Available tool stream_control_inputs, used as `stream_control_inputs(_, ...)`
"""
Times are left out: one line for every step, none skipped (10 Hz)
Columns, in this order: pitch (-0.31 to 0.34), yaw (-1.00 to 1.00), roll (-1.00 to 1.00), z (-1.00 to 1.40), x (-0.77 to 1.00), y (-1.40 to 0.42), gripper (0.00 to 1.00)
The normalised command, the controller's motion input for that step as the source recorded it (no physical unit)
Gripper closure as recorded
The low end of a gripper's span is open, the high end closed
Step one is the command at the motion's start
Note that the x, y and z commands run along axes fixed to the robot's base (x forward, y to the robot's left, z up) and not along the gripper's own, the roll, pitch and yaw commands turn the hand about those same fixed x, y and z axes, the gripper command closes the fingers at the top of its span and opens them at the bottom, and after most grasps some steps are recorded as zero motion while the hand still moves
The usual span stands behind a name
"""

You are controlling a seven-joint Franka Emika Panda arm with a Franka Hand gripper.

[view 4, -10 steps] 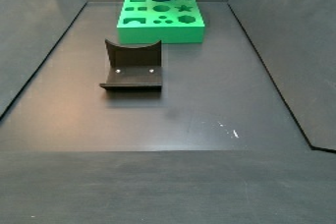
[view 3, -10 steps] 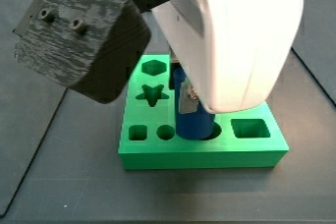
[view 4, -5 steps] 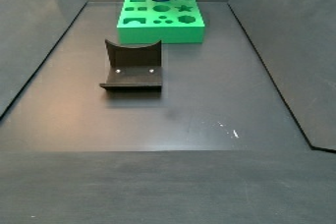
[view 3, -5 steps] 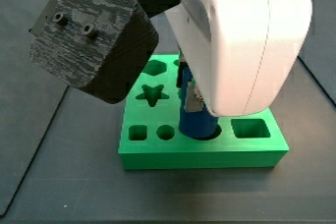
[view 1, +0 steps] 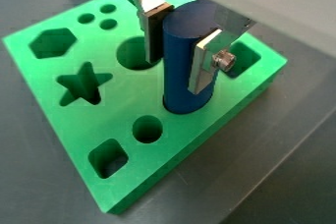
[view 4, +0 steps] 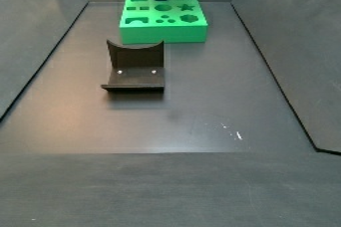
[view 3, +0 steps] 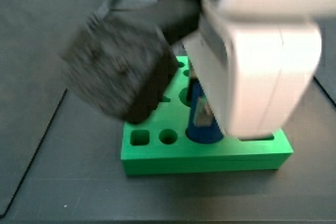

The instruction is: Insert the oval object.

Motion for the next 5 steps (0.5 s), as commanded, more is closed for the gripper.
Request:
stream_control_inputs(0.027,-0.1,0.15,-0.54,0.0,-0.06,1.0)
stream_control_inputs(0.0,-0.07,0.14,-0.53,-0.07,0.0,1.0)
stream_control_inputs(-0.047,0.0,-0.01,-0.18,0.0,-0.02,1.0)
stream_control_inputs(0.0,0.0,0.01,0.0,0.0,0.0,1.0)
stream_control_inputs(0.0,0.0,0.0,0.0,0.0,0.0,1.0)
